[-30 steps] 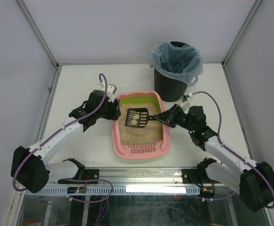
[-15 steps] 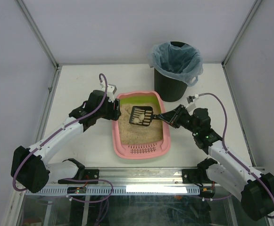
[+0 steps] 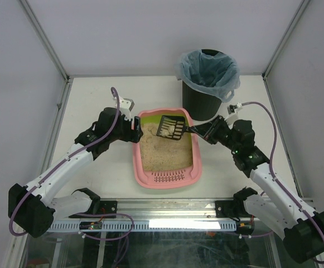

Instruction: Clean the litter box

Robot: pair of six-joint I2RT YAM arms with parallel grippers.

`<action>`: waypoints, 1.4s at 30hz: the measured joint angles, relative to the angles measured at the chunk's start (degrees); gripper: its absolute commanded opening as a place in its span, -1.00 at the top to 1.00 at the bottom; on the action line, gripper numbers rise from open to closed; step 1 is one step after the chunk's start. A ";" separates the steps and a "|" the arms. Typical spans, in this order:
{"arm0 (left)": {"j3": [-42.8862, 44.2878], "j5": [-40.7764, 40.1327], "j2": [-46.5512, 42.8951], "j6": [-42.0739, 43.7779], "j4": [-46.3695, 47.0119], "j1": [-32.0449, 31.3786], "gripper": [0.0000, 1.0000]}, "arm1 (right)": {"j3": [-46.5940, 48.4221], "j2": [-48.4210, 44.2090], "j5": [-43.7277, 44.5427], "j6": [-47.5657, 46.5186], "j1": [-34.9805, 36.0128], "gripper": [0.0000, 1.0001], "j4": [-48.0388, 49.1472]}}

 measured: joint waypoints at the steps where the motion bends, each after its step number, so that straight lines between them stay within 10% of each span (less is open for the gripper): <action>1: 0.00 0.02 -0.24 -0.04 0.00 0.00 -0.36 | 0.96 -0.11 0.26 -0.02 -0.20 1.00 -0.35; 21: 0.00 0.57 -0.35 -0.22 -0.42 0.00 -0.35 | 30.36 4.44 13.25 -3.02 -5.95 1.00 -11.26; 42: 0.00 0.07 0.33 -0.15 -0.44 0.00 -0.35 | 43.10 20.65 23.43 -38.18 -11.87 1.00 -11.10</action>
